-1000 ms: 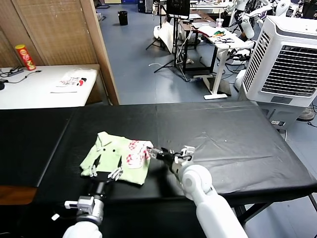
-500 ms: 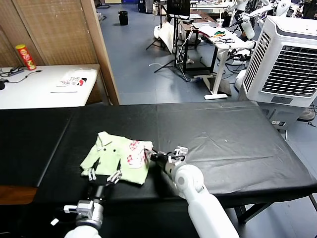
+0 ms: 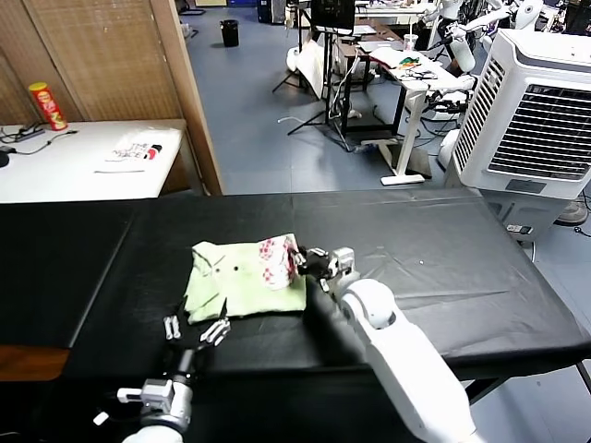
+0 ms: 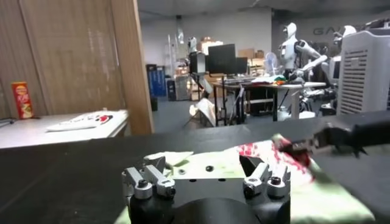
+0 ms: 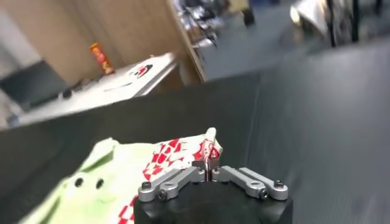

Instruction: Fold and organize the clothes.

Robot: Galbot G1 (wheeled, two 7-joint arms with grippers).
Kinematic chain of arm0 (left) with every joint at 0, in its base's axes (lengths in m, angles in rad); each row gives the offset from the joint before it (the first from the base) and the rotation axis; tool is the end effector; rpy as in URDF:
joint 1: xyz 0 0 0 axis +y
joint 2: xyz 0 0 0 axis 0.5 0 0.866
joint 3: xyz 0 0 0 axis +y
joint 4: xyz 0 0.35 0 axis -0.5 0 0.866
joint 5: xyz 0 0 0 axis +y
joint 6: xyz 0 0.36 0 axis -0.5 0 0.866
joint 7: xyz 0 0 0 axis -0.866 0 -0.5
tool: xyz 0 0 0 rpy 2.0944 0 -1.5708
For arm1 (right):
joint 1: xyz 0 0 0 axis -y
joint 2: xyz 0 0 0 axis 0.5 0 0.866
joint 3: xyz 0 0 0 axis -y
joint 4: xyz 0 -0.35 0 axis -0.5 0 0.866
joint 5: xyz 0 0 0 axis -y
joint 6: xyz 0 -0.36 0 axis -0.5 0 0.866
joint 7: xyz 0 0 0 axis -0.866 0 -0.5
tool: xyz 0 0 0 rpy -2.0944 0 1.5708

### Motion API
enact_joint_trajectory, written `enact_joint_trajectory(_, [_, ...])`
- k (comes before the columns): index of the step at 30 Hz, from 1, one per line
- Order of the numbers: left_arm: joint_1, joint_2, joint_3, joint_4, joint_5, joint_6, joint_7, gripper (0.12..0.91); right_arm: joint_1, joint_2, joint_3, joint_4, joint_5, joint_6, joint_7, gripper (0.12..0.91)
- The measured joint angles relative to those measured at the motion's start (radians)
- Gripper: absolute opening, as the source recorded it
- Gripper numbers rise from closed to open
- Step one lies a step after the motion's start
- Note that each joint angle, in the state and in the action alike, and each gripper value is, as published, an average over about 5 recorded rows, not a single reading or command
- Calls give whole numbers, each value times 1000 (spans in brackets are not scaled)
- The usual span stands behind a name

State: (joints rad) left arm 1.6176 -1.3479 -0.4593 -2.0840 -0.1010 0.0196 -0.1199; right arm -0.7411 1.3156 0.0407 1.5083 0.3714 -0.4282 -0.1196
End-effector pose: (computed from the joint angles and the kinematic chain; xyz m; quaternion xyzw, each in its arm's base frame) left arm 0.1698 0.0187 -0.3150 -0.0229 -0.9982 -0.0321 0.0441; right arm 0.4247 0.0674 -0.2879 0.2781 -0.9463 0.0229 0.1631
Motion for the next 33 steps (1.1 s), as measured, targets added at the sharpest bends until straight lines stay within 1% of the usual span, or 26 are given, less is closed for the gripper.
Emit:
enact_joint_trajectory(1, [2, 1, -1, 4, -5, -12, 5, 798, -3, -15, 0, 8, -22, 9, -6, 404])
enact_joint_trajectory(2, [4, 2, -2, 9, -10, -24, 10, 798, -11, -30, 2, 19, -38, 18, -5, 471])
enact_joint_trajectory(3, [5, 3, -3, 13, -14, -34, 14, 798, -22, -44, 6, 35, -51, 28, 2, 521])
enact_joint_trajectory(6, [8, 3, -3, 19, -30, -46, 17, 798, -86, -81, 31, 106, -77, 59, 46, 682])
enact_joint_trajectory(8, [13, 6, -3, 14, -56, -35, 16, 798, -152, -94, 59, 172, -100, 85, 85, 756])
enact_joint_trajectory(9, [16, 8, -2, 9, -73, -28, 14, 798, -190, -96, 75, 207, -115, 99, 103, 777])
enact_joint_trajectory(14, [43, 28, -3, -27, -144, 1, -9, 798, -417, -87, 172, 383, -194, 184, 178, 797])
enact_joint_trajectory(18, [77, 60, -10, -60, -154, 5, -20, 798, -617, -64, 252, 493, -239, 263, 232, 798])
enact_joint_trajectory(20, [98, 78, -11, -76, -154, 8, -25, 798, -713, -53, 287, 534, -260, 300, 249, 798])
enact_joint_trajectory(23, [133, 104, -13, -98, -152, 14, -29, 798, -840, -42, 332, 583, -273, 330, 261, 798])
enact_joint_trajectory(27, [181, 129, -19, -131, -165, 31, -29, 798, -971, -25, 392, 643, -264, 334, 267, 798])
enact_joint_trajectory(33, [233, 133, -38, -182, -248, 97, -57, 798, -1098, -7, 455, 741, -233, 302, 278, 798])
